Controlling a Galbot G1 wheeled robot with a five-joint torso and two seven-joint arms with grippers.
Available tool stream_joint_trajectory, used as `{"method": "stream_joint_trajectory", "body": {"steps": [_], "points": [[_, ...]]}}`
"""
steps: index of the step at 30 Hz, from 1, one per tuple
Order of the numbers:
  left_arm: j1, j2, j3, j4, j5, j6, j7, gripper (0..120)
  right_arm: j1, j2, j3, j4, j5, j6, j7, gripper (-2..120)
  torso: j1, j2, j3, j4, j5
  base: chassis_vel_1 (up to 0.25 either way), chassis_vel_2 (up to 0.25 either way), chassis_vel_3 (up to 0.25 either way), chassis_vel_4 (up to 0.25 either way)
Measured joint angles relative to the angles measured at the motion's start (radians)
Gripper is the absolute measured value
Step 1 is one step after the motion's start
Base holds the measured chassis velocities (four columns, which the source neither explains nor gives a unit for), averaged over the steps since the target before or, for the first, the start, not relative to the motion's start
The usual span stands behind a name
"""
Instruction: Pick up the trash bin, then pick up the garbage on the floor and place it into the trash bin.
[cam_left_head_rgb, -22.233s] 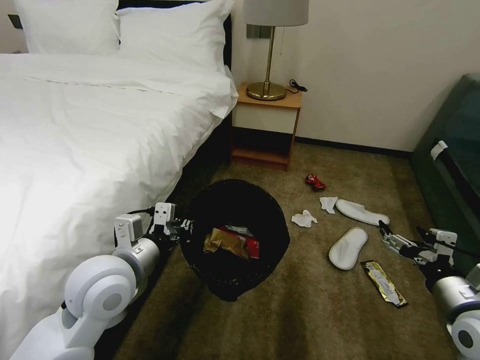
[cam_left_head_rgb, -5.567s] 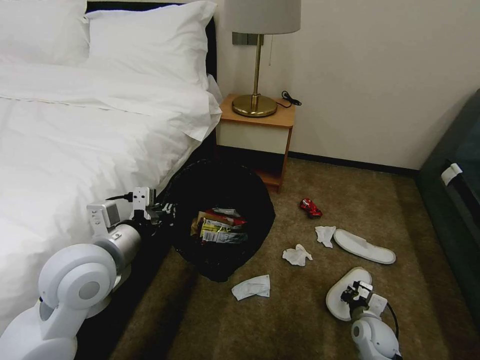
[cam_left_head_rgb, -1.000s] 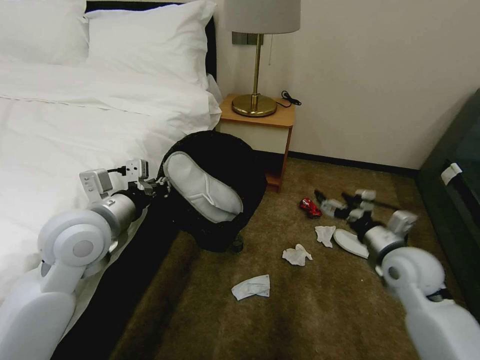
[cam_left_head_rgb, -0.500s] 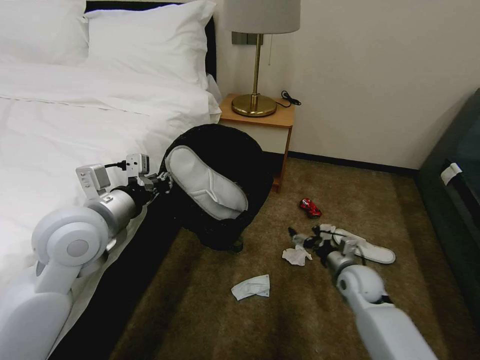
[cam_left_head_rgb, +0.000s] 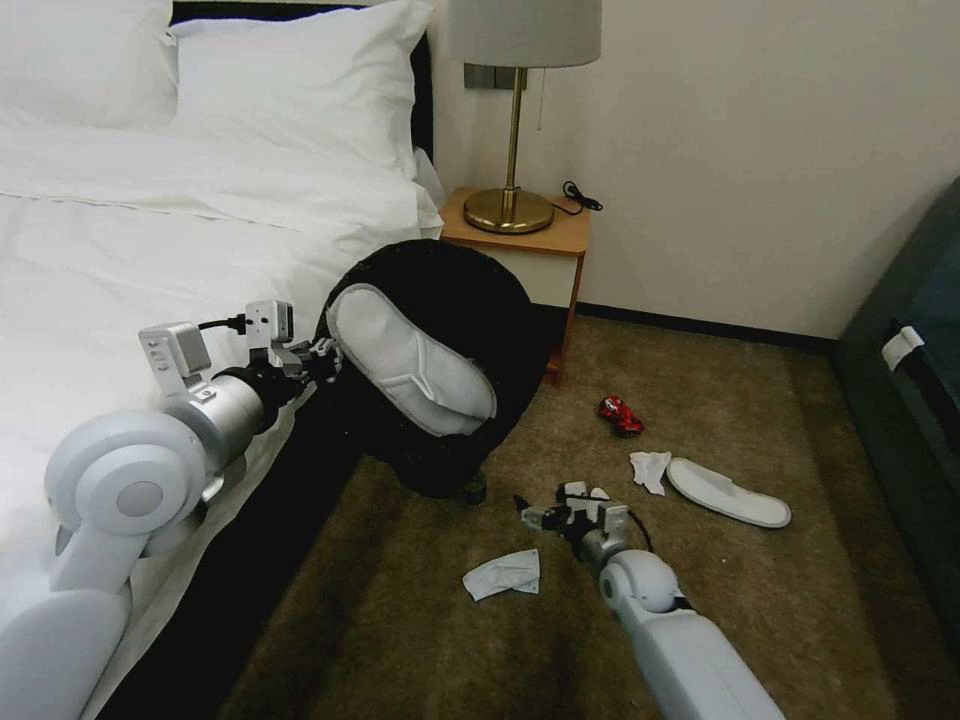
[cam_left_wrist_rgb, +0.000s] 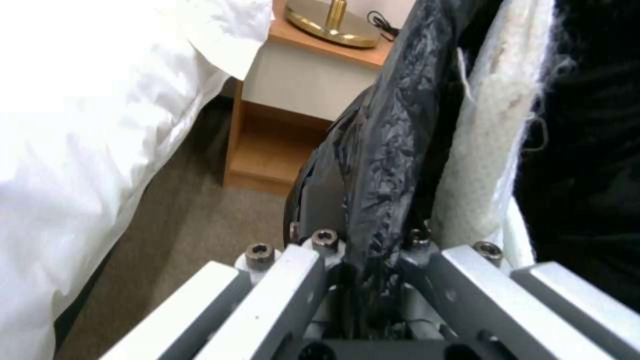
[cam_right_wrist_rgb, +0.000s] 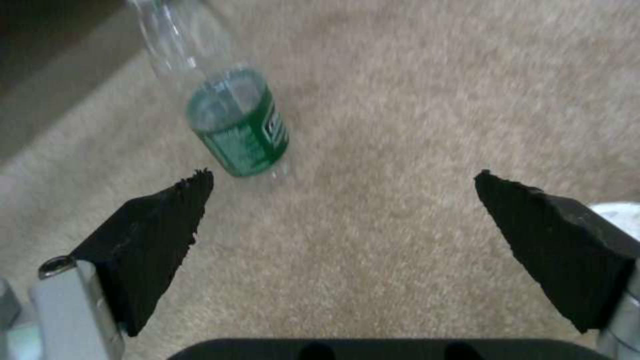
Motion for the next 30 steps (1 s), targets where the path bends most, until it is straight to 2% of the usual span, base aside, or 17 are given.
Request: {"method": "stream_joint_trajectory", "body": {"steps": [10, 23, 30], "points": [[0.005, 0.003, 0.004, -0.011, -0.002, 0.000, 0.001, 1, 0.019, 0.027, -0.007, -0.087, -0.082, 0.021, -0.007, 100, 0.000, 0.000, 0.000, 0.0000, 0.0002, 0.000, 0.000, 0.000, 0.000], [0.017, -0.003, 0.003, -0.019, 0.001, 0.000, 0.002, 1, 0.000, -0.045, 0.010, 0.060, -0.005, -0.022, 0.037, 100, 0.000, 0.000, 0.000, -0.0001, 0.0001, 0.000, 0.000, 0.000, 0.000], [0.024, -0.010, 0.004, -0.021, 0.006, 0.000, 0.003, 1, -0.015, -0.074, 0.009, 0.089, 0.025, -0.043, 0.027, 100, 0.000, 0.000, 0.000, -0.0002, 0.0001, 0.000, 0.000, 0.000, 0.000]]}}
